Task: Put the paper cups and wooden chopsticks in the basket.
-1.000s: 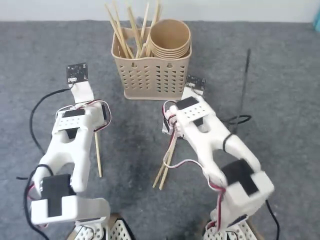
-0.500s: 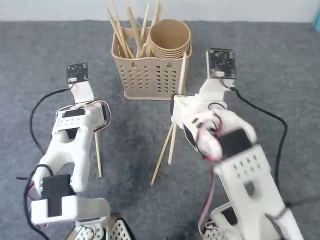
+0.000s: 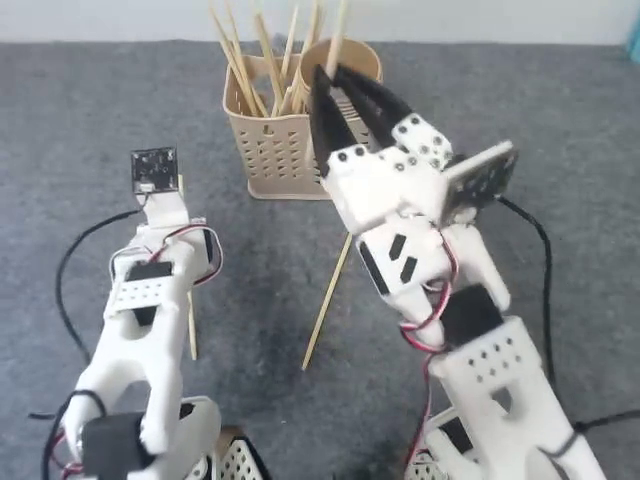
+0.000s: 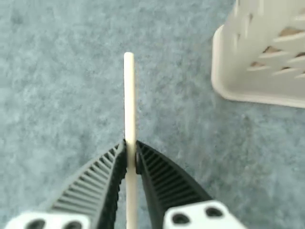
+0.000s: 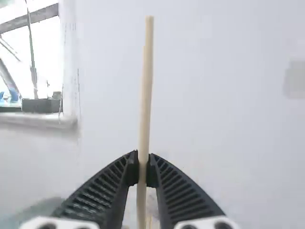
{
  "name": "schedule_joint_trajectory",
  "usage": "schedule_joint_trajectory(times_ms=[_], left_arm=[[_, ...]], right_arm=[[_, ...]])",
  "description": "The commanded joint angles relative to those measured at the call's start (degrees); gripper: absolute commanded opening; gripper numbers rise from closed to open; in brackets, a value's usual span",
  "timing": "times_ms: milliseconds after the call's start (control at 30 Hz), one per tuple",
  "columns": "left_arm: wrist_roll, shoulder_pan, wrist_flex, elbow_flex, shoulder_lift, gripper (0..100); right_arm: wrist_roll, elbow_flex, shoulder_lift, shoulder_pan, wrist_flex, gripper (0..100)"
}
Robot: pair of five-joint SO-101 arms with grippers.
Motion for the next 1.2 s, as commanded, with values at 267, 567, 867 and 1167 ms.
schedule_joint_trajectory(times_ms=[267, 567, 867, 1167], left_arm=[[-0.5, 1.1, -2.6, 0.1, -3.4, 1], [-0.6, 1.1, -2.6, 0.0, -3.4, 1], [-0.6, 1.2, -4.2, 0.3, -3.4, 1], [-0.2, 1.1, -4.3, 0.2, -3.4, 1]], right_arm=[[8.6, -24.4, 36.2, -1.3, -22.5, 1.3], [10.8, -36.3, 53.4, 0.4, -17.9, 13.1], [11.2, -26.2, 43.5, 0.3, -13.1, 5.4], [11.0, -8.6, 22.9, -0.1, -5.1, 1.7]])
